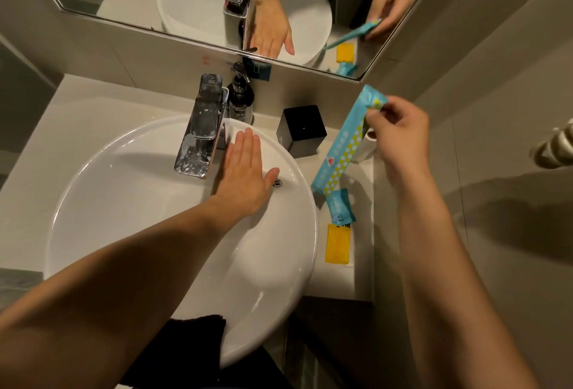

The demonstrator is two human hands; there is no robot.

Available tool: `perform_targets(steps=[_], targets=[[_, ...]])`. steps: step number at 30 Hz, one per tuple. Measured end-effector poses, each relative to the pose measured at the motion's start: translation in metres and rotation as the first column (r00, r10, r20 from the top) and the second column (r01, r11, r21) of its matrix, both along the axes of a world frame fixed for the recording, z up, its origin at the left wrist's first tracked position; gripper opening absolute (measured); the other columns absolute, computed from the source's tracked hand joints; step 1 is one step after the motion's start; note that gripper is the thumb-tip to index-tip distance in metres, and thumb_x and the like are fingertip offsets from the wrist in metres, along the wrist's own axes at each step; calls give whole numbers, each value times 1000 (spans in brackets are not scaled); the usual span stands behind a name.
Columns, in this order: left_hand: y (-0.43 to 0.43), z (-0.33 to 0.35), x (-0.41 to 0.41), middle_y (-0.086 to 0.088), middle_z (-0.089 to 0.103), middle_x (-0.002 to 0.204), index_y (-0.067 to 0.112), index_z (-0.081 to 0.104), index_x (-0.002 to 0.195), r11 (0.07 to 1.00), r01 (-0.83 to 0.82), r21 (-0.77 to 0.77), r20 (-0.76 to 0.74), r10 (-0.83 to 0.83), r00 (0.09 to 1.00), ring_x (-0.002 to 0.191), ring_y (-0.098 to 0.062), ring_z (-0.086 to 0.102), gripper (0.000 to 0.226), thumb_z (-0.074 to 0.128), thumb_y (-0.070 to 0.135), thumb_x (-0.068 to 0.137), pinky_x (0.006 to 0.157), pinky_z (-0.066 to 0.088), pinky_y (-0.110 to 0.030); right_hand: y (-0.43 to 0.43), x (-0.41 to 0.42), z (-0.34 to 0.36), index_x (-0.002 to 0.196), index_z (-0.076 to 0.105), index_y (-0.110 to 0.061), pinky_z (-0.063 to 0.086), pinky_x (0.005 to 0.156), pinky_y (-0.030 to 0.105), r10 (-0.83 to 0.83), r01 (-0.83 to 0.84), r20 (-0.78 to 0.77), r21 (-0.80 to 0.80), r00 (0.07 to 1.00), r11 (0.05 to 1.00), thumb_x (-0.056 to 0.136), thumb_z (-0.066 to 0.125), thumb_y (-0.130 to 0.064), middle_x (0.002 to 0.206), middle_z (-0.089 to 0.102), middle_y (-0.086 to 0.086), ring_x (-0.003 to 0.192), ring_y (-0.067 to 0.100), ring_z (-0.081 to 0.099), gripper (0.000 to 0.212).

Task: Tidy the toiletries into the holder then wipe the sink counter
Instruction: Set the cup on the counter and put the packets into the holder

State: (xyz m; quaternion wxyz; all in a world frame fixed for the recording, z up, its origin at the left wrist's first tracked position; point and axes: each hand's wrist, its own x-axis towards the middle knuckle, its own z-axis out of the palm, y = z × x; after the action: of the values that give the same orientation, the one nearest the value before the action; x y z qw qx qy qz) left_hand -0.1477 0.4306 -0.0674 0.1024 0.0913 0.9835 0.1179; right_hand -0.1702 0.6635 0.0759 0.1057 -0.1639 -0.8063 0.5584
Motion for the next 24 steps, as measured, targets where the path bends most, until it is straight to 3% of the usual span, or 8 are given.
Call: perform_targets(steps=[2,5,8,12,16,20,24], targets=[[0,2,0,-13,-12,168,5,-6,158,1000,3,13,4,-3,1000,155,-28,-14,83,24,58,103,121,-15,-40,-8,-11,24,92,71,-20,58,75,33,47,-48,-125,-8,991,999,88,62,3,87,71,5,79,10,66,25],[0,4,0,-14,-14,167,4,-7,158,999,6,31,13,-6,1000,154,-28,-16,82,25,56,103,123,-13,-41,-18,-31,44,93,71,-23,58,87,44,111,-112,-251,11,962,994,87,61,1,91,73,2,88,14,68,27],[0,4,0,-16,-14,167,3,-7,158,1000,10,29,10,-10,1000,154,-29,-15,82,23,56,103,125,-8,-43,-30,-52,50,101,71,-17,57,85,31,180,-183,-298,17,937,983,87,60,4,95,73,-1,90,8,68,28],[0,4,-1,-16,-14,167,2,-6,158,1000,10,16,5,-10,1000,154,-29,-16,81,22,55,103,124,-11,-42,-42,-76,33,114,70,-3,52,89,21,238,-227,-241,73,941,971,89,60,3,105,74,2,98,6,68,28],[1,4,-1,-16,-15,167,3,-8,158,1000,10,6,3,-10,1000,154,-29,-16,82,21,56,103,124,-11,-42,-48,-78,3,121,70,-7,52,91,18,267,-254,-122,111,956,961,93,61,1,111,73,1,105,9,69,30],[1,3,-1,-15,-16,167,3,-9,158,1000,5,-6,0,-5,1000,154,-29,-17,82,19,57,103,124,-12,-42,-52,-72,-28,119,70,-14,56,97,31,258,-255,-30,79,966,964,96,60,-2,110,73,-2,106,12,69,28],[0,1,-2,-15,-15,167,4,-9,157,1000,5,8,1,-5,1000,154,-29,-16,82,20,57,102,126,-7,-44,-53,-72,-51,116,71,-12,58,93,36,209,-209,7,71,978,975,97,61,-7,106,75,1,101,15,71,22]])
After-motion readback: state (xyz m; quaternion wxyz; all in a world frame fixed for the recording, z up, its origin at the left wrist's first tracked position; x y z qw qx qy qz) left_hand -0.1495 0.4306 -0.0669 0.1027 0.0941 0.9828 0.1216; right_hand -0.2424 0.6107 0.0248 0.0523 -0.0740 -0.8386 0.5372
